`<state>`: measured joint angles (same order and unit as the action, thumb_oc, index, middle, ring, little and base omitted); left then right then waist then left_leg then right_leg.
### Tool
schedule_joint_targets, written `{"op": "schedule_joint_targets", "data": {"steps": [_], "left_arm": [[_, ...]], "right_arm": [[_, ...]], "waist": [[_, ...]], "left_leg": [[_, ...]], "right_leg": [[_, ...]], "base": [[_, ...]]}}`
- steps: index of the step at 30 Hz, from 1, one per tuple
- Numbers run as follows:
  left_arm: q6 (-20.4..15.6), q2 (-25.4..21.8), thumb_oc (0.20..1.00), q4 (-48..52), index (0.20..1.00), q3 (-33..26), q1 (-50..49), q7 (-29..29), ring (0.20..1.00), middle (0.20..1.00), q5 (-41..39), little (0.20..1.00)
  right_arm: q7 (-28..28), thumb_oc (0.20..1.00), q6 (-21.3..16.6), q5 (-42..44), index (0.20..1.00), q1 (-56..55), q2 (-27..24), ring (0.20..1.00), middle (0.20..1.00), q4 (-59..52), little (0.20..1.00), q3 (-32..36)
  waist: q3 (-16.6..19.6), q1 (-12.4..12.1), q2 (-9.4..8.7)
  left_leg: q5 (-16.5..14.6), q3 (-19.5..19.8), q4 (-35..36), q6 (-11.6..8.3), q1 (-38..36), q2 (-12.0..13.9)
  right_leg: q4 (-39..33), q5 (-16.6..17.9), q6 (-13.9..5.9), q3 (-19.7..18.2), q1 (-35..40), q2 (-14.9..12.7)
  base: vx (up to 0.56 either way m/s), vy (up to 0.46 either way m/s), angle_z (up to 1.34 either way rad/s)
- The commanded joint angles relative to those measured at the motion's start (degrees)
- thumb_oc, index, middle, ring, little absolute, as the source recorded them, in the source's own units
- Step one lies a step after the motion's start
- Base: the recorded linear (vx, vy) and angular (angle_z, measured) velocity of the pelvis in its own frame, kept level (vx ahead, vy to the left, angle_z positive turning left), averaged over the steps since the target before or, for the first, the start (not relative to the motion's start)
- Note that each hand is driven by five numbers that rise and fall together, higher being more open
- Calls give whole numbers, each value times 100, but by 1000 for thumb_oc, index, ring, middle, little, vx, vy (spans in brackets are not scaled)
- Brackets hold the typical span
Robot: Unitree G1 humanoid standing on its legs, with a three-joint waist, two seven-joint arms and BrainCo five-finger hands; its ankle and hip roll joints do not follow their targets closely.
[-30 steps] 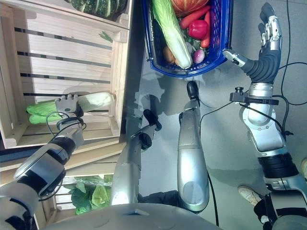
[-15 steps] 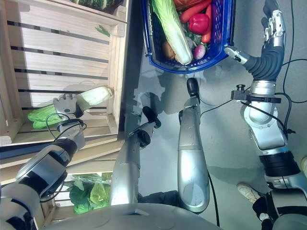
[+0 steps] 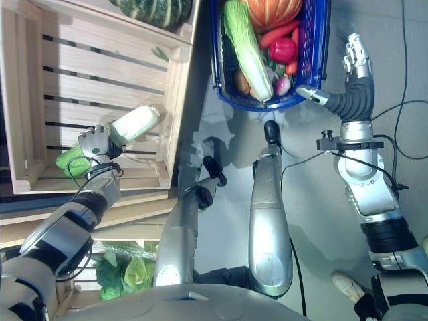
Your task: Pick up fruits and vegetables into the basket
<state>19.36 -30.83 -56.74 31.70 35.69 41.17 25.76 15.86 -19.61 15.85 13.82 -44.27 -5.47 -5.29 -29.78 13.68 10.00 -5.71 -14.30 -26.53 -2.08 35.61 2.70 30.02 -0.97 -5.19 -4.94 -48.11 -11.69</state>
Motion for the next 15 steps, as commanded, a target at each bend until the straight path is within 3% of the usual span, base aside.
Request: {"op": "schedule_joint_targets", "data": {"steps": [1, 4, 8, 11, 15], "left_arm": [[-631, -834, 200, 303, 200, -708, -643, 394, 200, 200, -174, 200], [-1186, -843, 200, 906, 200, -1181, -1009, 360, 200, 200, -237, 200], [-1665, -839, 200, 1949, 200, -1649, -1575, 200, 200, 200, -380, 200], [-1853, -903, 200, 2807, 200, -1869, -1974, -72, 200, 200, -535, 200], [-2194, -920, 200, 3539, 200, -2027, -2349, -333, 200, 200, -574, 200]], "right_arm": [[-466, 1000, 38, 295, 1000, -177, 104, 1000, 1000, -508, 1000, 226], [-779, 1000, 238, 561, 1000, -336, 211, 1000, 1000, -632, 1000, 338], [-991, 1000, 450, 779, 1000, -486, 449, 1000, 1000, -807, 1000, 440], [-1224, 1000, 672, 924, 1000, -587, 596, 1000, 1000, -1028, 1000, 541], [-1562, 1000, 892, 1066, 1000, -620, 731, 1000, 1000, -1245, 1000, 491]], "waist": [[-2, -37, -285], [-2, -172, -321], [-2, -368, -412], [13, -504, -484], [296, -670, -583]], "left_leg": [[27, 367, 17, -195, -18, -162], [90, 523, 256, -190, -495, -184], [154, 709, 589, -173, -1078, -167], [189, 817, 852, -154, -1513, -141], [273, 959, 1173, -144, -1820, -127]], "right_leg": [[-396, -216, -111, 261, 604, -142], [-510, -239, -139, 381, 1112, -137], [-708, -276, -168, 536, 1783, -93], [-878, -298, -200, 632, 2268, -58], [-1131, -287, -210, 725, 2659, -1]], "base": [[40, -98, 15], [46, -109, 13], [56, -170, 16], [65, -171, 16], [90, -200, 18]]}}
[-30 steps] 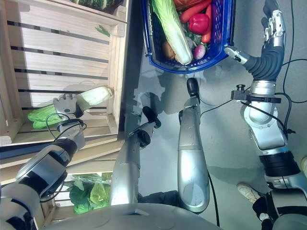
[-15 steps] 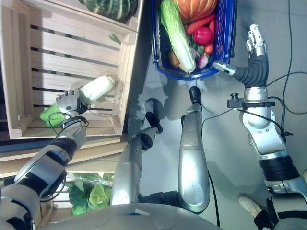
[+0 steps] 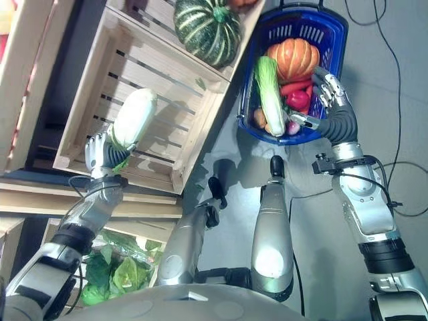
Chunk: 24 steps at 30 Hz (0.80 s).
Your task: Pick up fruits and vegetables into the basket
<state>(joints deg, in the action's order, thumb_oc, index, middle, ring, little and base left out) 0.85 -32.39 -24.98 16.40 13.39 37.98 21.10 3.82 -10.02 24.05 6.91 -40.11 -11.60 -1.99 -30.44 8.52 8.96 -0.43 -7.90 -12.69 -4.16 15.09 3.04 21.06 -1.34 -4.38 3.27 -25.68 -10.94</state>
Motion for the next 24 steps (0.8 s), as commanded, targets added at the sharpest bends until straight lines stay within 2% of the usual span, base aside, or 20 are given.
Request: {"op": "schedule_joint_targets", "data": {"steps": [1, 5, 6, 8, 10, 17, 24], "left_arm": [[-436, -769, 200, 620, 200, -552, -224, -169, 200, 200, -127, 200], [-708, -721, 200, 1317, 200, -677, -486, -660, 200, 200, -104, 200], [-748, -656, 200, 1528, 200, -660, -506, -850, 200, 200, -134, 200], [-832, -585, 200, 1742, 200, -576, -518, -1100, 200, 200, -168, 200], [-884, -523, 200, 1831, 200, -540, -545, -1215, 200, 200, -142, 200], [-731, -345, 200, 2125, 200, -113, -464, -1665, 200, 200, -310, 200], [-679, -191, 200, 2222, 200, 389, -313, -1820, 200, 200, 125, 200]], "right_arm": [[-449, 1000, 24, 330, 1000, 74, 341, 1000, 1000, -708, 1000, 137], [-681, 1000, 313, 561, 1000, 148, 443, 1000, 1000, -890, 1000, -17], [-758, 1000, 489, 628, 1000, 231, 491, 1000, 1000, -946, 1000, -122], [-769, 1000, 763, 749, 1000, 370, 548, 1000, 1000, -1000, 1000, -296], [-754, 1000, 861, 740, 1000, 429, 592, 1000, 1000, -1003, 1000, -387], [-508, 1000, 1378, 595, 1000, 756, 700, 1000, 1000, -1077, 1000, -990], [-229, 1000, 1802, 700, 1000, 1042, 800, 1000, 1000, -985, 1000, -1534]], "waist": [[460, -219, -527], [795, -410, -656], [915, -473, -687], [1068, -563, -721], [1132, -608, -739], [1512, -788, -887], [1834, -928, -1009]], "left_leg": [[-247, 368, -126, 65, 137, -149], [-232, 510, 149, 49, -227, -86], [-233, 553, 246, 41, -360, -58], [-249, 613, 382, 32, -561, -25], [-252, 649, 450, 28, -669, -2], [-292, 725, 639, -18, -1057, 132], [-307, 709, 863, -84, -1387, 234]], "right_leg": [[-332, -260, -288, -70, 562, -49], [-655, -282, -281, 55, 1095, 42], [-752, -298, -291, 92, 1275, 65], [-895, -322, -297, 144, 1541, 97], [-963, -324, -302, 173, 1672, 110], [-1203, -308, -360, 264, 2145, 120], [-1439, -246, -452, 362, 2508, 60]], "base": [[62, -164, 10], [127, -224, 15], [107, -180, 23], [128, -161, 6], [99, -123, 10], [70, -83, 11], [65, -29, 7]]}}
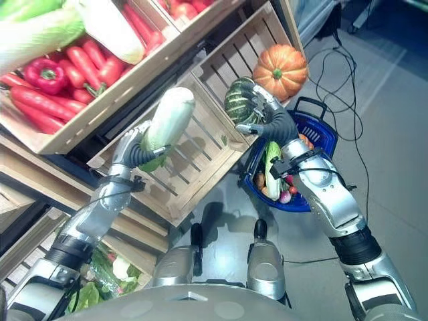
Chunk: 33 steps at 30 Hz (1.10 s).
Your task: Pick up fruits and vegetables into the basket
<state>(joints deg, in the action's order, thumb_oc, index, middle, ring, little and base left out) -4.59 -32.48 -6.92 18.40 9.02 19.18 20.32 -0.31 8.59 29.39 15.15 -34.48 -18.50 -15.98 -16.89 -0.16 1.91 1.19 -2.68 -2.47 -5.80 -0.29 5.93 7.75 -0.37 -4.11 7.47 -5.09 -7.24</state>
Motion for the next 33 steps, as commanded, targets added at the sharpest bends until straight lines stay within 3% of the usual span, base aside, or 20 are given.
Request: {"op": "schedule_joint_targets", "data": {"steps": [1, 21, 33], "left_arm": [[-130, -173, 200, 438, 200, 267, 159, 7, 200, 200, 198, 200], [275, 90, 200, 777, 200, 1163, 698, -61, 200, 200, 427, 200], [371, 286, 200, 946, 200, 1372, 947, 211, 200, 200, 358, 200]], "right_arm": [[236, 1000, -17, 195, 1000, 268, 242, 1000, 1000, -286, 1000, -225], [802, 1000, 365, 556, 1000, 663, 688, 1000, 1000, 100, 1000, -1176], [942, 1000, 323, 1206, 1000, 620, 1044, 1000, 1000, 462, 1000, -1493]], "waist": [[510, -81, -322], [793, -121, -459], [877, -123, -502]], "left_leg": [[-478, 181, -139, 70, 115, -42], [-550, -5, 10, 62, -231, 43], [-597, -63, 46, 83, -358, 66]], "right_leg": [[-129, -342, -492, -36, 488, -322], [-417, -205, -643, 29, 792, -456], [-467, -186, -678, 58, 878, -499]], "base": [[25, -18, 10], [3, -2, 1], [1, 0, 0]]}}
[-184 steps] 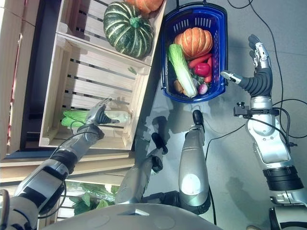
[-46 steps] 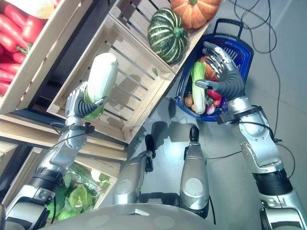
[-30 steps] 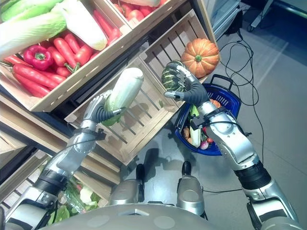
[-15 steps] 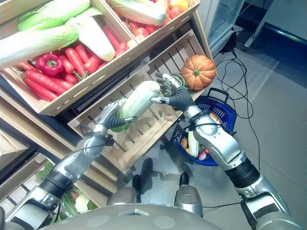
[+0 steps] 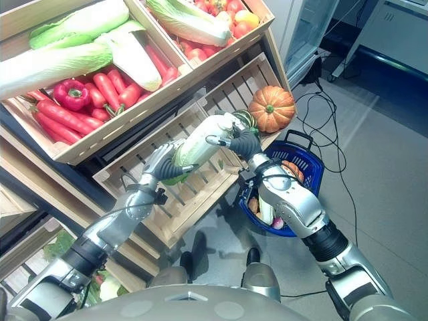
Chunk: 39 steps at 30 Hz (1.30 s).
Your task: Pick up fruits and vegetables into the basket
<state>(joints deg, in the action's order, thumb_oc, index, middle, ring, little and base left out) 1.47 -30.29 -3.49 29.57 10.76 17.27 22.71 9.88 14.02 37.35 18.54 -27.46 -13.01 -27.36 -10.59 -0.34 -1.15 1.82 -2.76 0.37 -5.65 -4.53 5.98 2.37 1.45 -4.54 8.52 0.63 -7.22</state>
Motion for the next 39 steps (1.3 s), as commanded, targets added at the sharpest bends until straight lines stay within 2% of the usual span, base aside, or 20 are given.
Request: {"op": "schedule_joint_targets", "data": {"steps": [1, 12, 18, 19, 20, 23, 32, 38, 39], "left_arm": [[-230, 80, 200, 605, 200, 265, 782, 407, 200, 200, 118, 200], [-103, 171, 200, 621, 200, 599, 1016, 538, 200, 200, 431, 200], [0, 179, 200, 559, 200, 811, 1175, 660, 200, 200, 895, 200], [35, 150, 200, 544, 200, 862, 1220, 648, 200, 200, 987, 200], [36, 144, 200, 529, 200, 878, 1232, 656, 200, 200, 1011, 200], [94, 128, 200, 477, 200, 961, 1283, 630, 200, 200, 1141, 200], [119, 125, 200, 372, 200, 1132, 1372, 631, 200, 200, 1283, 200], [158, 190, 200, 232, 200, 1258, 1421, 653, 200, 200, 1252, 200], [166, 201, 200, 234, 200, 1276, 1410, 585, 200, 200, 1220, 200]], "right_arm": [[-75, 1000, -227, 418, 1000, 276, 362, 1000, 1000, -70, 1000, -360], [-45, 1000, -353, 831, 1000, 306, 626, 1000, 1000, 264, 1000, -659], [-68, 1000, -344, 589, 1000, 434, 738, 1000, 1000, 422, 1000, -858], [-137, 407, -379, 427, 407, 479, 723, 407, 407, 472, 407, -901], [-164, 200, -374, 368, 200, 502, 713, 200, 200, 478, 200, -912], [-227, 200, -336, 244, 200, 590, 670, 200, 200, 468, 200, -977], [-511, 200, -296, 567, 200, 718, 763, 200, 200, 503, 200, -1214], [-514, 200, -306, 522, 200, 819, 830, 200, 200, 588, 200, -1330], [-377, 200, -274, 603, 200, 794, 819, 200, 200, 527, 200, -1326]], "waist": [[250, -105, -197], [275, -96, -215], [280, -101, -230], [281, -102, -233], [285, -100, -233], [292, -94, -236], [281, -143, -242], [296, -152, -246], [300, -152, -246]], "left_leg": [[-661, -55, -236, 68, 60, 62], [-690, -89, -204, 84, -36, 75], [-697, -97, -189, 88, -67, 83], [-697, -103, -180, 88, -75, 84], [-696, -101, -173, 89, -80, 83], [-698, -100, -167, 88, -82, 80], [-709, -70, -154, 85, -99, 84], [-701, -72, -151, 91, -106, 93], [-703, -58, -153, 94, -104, 92]], "right_leg": [[70, -366, -635, -43, 309, -502], [43, -355, -652, -7, 362, -535], [24, -352, -659, -4, 390, -546], [15, -347, -664, 2, 396, -549], [13, -345, -664, 0, 396, -550], [10, -348, -667, -16, 391, -550], [-3, -345, -682, 10, 419, -566], [-6, -341, -678, 7, 424, -566], [2, -346, -672, -9, 424, -565]], "base": [[0, 0, 0], [0, 0, 0], [0, 0, 0], [0, 0, 0], [0, 0, 0], [0, 0, 0], [0, 0, 0], [0, 0, 0], [0, 0, 0]]}}
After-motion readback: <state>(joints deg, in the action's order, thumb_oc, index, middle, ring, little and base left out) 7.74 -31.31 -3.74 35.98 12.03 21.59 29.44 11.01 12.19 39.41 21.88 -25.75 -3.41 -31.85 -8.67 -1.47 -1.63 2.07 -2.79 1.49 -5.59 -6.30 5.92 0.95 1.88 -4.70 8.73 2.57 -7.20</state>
